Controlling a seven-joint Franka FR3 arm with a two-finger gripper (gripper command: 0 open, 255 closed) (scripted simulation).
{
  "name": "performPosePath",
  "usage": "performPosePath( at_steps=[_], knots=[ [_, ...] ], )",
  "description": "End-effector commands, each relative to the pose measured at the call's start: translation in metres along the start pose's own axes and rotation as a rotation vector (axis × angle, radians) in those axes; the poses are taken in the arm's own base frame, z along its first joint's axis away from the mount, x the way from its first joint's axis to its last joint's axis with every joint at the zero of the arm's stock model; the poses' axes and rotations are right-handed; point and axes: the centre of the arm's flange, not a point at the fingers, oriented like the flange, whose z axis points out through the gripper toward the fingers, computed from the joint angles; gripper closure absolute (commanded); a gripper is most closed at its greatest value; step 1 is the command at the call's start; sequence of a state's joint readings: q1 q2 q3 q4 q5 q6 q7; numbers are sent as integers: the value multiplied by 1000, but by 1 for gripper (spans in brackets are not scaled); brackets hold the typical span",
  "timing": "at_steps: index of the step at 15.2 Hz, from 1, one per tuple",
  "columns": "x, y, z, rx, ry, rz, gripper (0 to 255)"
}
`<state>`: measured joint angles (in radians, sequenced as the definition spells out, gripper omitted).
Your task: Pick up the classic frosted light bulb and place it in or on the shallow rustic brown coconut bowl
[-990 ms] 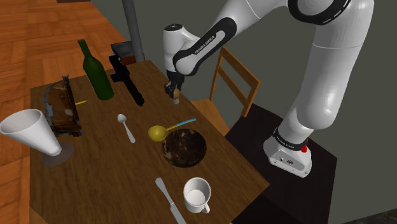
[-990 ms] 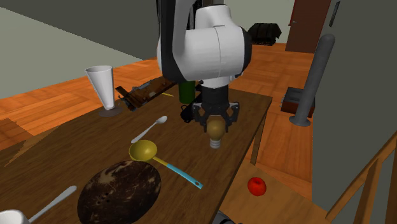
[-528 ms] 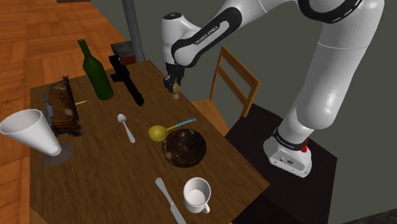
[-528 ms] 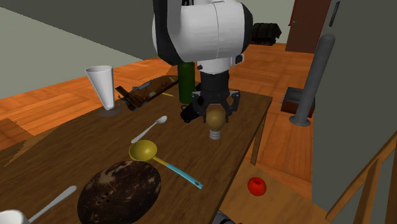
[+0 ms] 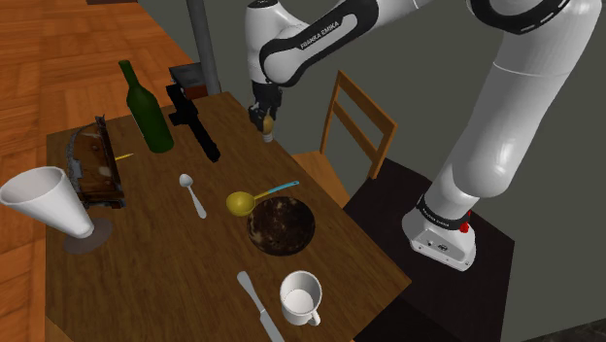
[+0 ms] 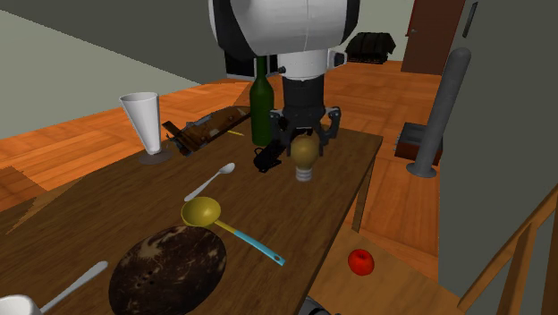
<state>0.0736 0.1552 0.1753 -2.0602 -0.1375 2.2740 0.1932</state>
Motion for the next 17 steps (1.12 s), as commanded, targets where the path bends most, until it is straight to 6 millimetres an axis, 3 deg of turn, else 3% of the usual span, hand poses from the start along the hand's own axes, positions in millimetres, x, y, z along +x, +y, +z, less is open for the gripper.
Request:
performPosePath(
  at_steps=[1, 2, 17],
  knots=[
    [1, 1, -11, 0, 0, 0, 255],
    [2, 1, -15, 0, 0, 0, 255],
    [-133, -139, -52, 0, 0, 0, 255]
  ],
)
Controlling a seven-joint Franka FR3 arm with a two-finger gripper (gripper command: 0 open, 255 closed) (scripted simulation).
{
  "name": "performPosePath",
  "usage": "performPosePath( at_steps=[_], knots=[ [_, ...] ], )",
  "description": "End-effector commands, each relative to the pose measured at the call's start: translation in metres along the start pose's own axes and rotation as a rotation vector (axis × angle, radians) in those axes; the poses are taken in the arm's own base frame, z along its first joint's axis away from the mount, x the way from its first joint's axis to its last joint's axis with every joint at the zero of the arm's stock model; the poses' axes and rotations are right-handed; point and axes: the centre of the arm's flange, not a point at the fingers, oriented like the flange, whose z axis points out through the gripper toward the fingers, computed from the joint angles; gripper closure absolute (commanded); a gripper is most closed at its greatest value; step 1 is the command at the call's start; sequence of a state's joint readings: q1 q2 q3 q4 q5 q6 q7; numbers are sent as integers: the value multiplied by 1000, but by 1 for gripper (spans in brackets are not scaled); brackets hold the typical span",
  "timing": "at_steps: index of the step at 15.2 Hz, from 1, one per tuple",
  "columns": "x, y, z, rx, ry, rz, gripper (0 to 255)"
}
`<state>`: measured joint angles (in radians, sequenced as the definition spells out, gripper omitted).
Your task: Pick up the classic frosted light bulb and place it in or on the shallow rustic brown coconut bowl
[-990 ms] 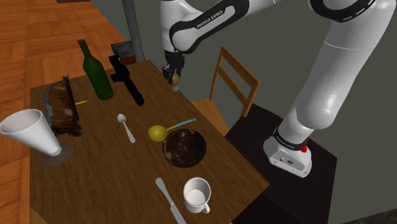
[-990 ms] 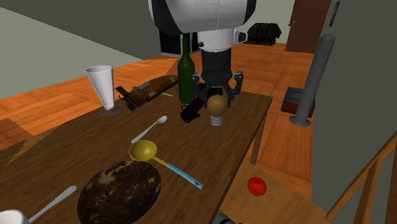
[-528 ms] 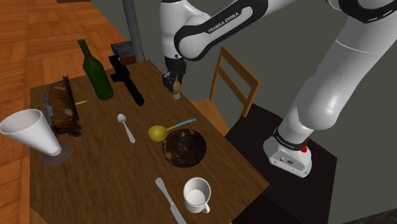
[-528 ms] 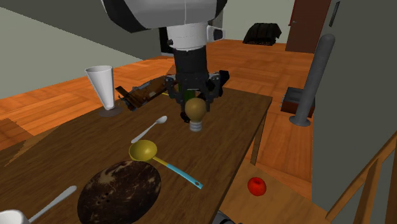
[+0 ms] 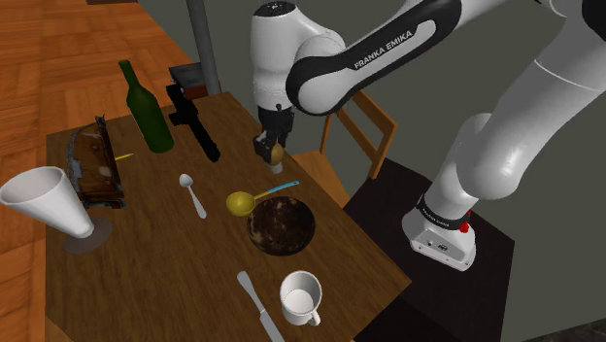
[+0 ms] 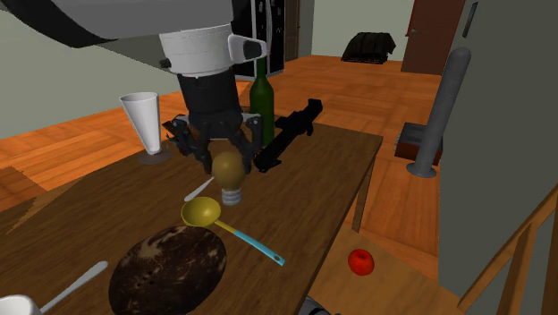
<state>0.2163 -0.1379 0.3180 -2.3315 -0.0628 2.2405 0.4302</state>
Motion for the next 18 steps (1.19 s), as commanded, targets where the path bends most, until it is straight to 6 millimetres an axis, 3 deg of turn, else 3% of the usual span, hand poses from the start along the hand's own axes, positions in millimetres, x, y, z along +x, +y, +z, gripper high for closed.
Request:
performPosePath(
  at_steps=[1, 9, 18],
  knots=[
    [-20, -21, -9, -1, 0, 1, 255],
    [-90, -94, -28, -1, 0, 1, 255],
    [-93, -97, 19, -1, 0, 1, 255]
  ],
)
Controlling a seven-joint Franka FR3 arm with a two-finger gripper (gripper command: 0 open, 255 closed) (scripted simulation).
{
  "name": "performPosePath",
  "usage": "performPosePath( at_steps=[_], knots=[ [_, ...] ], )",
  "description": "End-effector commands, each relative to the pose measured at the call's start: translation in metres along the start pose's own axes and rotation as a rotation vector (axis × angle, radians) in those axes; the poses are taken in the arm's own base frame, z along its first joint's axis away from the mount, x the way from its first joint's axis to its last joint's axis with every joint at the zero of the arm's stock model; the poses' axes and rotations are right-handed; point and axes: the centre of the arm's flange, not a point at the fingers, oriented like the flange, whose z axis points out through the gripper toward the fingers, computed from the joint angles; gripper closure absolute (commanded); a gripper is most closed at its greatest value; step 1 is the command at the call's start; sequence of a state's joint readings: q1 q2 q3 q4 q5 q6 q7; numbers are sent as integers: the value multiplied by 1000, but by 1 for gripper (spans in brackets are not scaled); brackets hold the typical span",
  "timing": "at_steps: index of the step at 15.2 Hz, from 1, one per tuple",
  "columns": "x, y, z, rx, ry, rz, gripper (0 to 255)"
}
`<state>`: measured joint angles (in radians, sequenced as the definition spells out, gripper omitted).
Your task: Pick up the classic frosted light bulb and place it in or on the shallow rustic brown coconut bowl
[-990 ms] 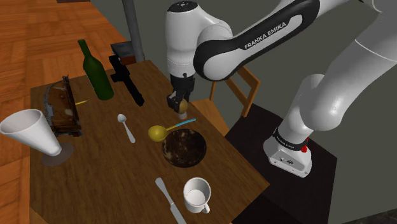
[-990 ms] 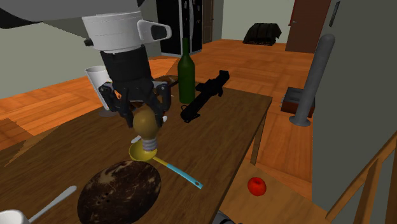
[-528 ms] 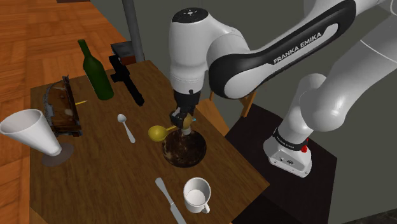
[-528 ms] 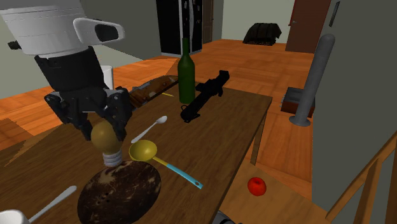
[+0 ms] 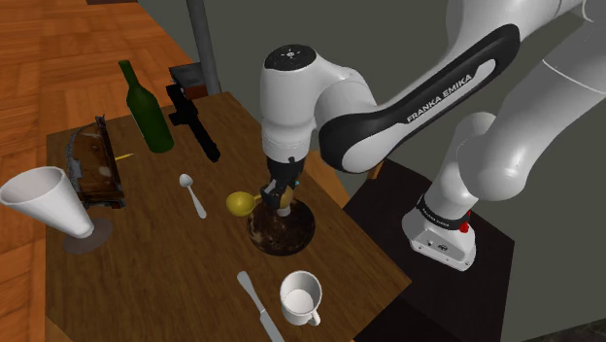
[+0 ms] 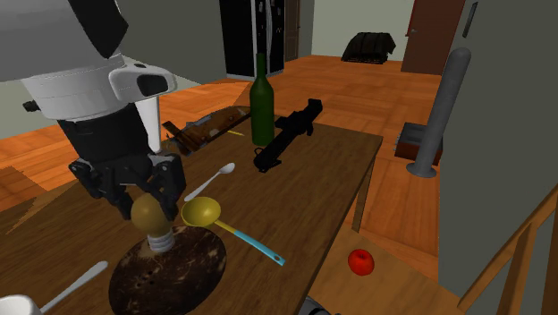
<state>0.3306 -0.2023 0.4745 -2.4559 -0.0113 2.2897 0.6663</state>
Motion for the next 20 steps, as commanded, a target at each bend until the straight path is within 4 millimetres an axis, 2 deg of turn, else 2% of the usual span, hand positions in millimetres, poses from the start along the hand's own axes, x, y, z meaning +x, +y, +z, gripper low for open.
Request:
performPosePath(
  at_steps=[1, 9, 17, 18, 20],
  knots=[
    [-1, -1, 11, 0, 1, 0, 255],
    [-4, -4, 54, 0, 1, 0, 255],
    [-4, -4, 54, 0, 1, 0, 255],
    [-4, -4, 54, 0, 1, 0, 0],
    [-4, -4, 54, 0, 1, 0, 0]
  ],
)
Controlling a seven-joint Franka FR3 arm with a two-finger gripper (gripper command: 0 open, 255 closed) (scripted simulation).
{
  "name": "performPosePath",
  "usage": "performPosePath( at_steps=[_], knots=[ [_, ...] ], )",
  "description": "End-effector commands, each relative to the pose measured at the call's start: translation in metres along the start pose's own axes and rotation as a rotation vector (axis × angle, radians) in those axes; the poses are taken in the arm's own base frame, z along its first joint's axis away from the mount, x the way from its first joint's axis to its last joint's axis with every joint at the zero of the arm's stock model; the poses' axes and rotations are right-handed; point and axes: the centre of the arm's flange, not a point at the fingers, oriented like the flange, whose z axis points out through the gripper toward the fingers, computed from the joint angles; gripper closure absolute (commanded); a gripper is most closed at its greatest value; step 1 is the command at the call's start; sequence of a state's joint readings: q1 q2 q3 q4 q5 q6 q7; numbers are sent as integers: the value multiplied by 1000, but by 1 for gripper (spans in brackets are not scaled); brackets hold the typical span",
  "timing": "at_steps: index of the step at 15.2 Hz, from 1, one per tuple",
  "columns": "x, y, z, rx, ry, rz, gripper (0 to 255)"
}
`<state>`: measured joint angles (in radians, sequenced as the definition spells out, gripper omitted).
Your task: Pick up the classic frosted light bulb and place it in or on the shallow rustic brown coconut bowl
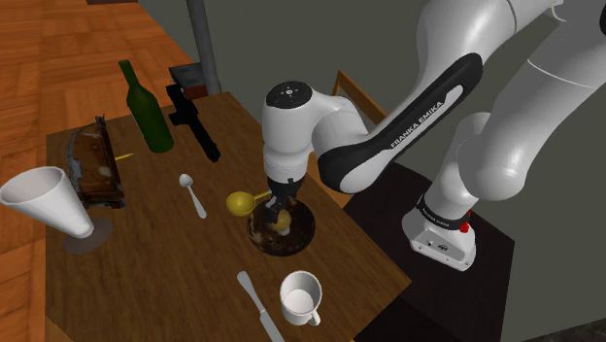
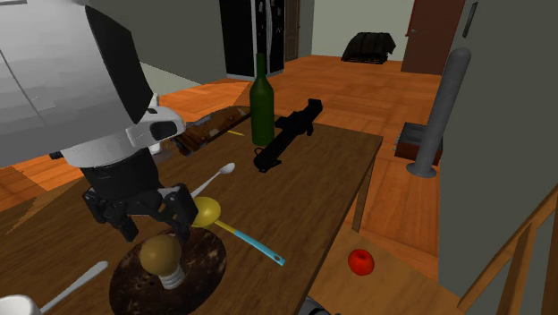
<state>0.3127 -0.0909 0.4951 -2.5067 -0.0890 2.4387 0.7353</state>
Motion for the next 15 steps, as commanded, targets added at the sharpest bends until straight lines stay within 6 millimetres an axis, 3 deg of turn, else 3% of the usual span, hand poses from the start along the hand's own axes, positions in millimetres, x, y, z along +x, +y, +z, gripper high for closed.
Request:
performPosePath(
  at_steps=[1, 3, 7, 15],
  knots=[
    [0, 0, 0, 0, 0, 0, 0],
    [0, 0, 0, 0, 0, 0, 0],
    [0, 0, -50, 0, 0, 0, 0],
    [0, 0, -50, 0, 0, 0, 0]
  ],
)
